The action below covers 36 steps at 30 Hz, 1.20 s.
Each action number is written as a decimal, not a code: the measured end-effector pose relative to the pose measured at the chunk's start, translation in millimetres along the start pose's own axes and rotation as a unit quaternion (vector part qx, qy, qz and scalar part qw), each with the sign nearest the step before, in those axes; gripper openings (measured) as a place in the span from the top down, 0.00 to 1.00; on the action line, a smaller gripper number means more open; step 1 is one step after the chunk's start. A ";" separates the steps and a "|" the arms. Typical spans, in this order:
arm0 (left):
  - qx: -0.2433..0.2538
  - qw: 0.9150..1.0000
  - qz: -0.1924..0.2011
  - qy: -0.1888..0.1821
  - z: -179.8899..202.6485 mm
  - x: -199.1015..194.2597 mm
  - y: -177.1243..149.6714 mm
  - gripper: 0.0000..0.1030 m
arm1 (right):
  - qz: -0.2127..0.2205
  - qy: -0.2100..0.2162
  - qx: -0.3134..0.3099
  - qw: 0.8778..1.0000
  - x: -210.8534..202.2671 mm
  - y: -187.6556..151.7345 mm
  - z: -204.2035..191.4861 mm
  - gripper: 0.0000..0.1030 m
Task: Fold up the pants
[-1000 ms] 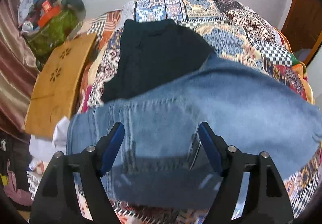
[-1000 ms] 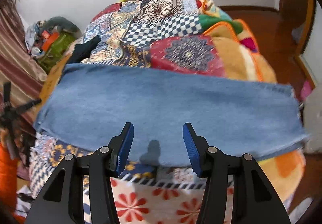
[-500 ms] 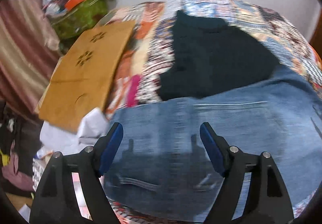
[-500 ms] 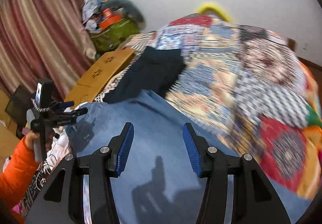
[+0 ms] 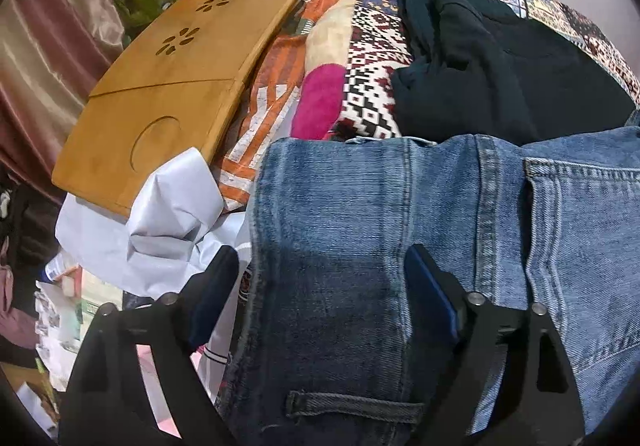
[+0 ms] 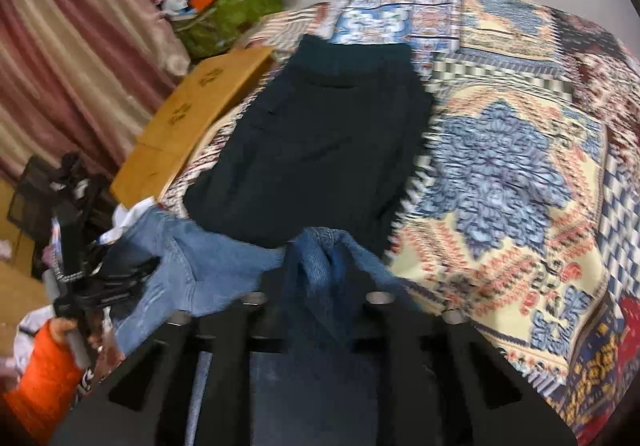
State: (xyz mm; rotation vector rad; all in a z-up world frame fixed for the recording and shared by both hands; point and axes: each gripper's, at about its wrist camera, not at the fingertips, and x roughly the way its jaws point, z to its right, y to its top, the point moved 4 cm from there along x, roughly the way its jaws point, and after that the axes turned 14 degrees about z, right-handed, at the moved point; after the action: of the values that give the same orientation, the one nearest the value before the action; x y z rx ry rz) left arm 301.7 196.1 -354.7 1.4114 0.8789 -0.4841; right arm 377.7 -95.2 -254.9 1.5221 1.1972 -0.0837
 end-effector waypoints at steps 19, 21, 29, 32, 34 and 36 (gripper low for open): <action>0.024 1.000 0.014 0.005 3.4 -42.3 13.4 0.13 | 0.105 -0.141 -0.023 0.984 -130.5 46.2 53.5 0.83; 0.029 0.999 0.041 -0.009 17.5 -68.4 26.5 0.13 | 0.104 -0.148 -0.026 0.983 -155.0 32.6 55.8 0.60; 0.074 0.992 0.084 -0.058 104.6 -127.4 57.2 0.09 | 0.141 -0.198 0.028 0.970 -266.4 -41.7 91.1 0.50; 0.094 0.989 0.083 -0.074 139.2 -134.4 58.3 0.09 | 0.146 -0.242 0.056 0.958 -308.0 -80.1 115.3 0.50; 0.108 0.987 0.083 -0.089 164.6 -138.5 53.9 0.08 | 0.147 -0.278 0.084 0.946 -335.8 -108.7 134.5 0.50; 0.125 0.984 0.078 -0.097 187.0 -139.0 47.2 0.07 | 0.148 -0.299 0.120 0.935 -358.7 -138.1 153.5 0.50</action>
State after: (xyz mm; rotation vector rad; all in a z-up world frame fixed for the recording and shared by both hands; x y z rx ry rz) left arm 296.7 -6.9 -231.2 1.6164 0.5604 -0.6160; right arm 190.7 -457.2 -182.5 1.7040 0.4775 -0.4716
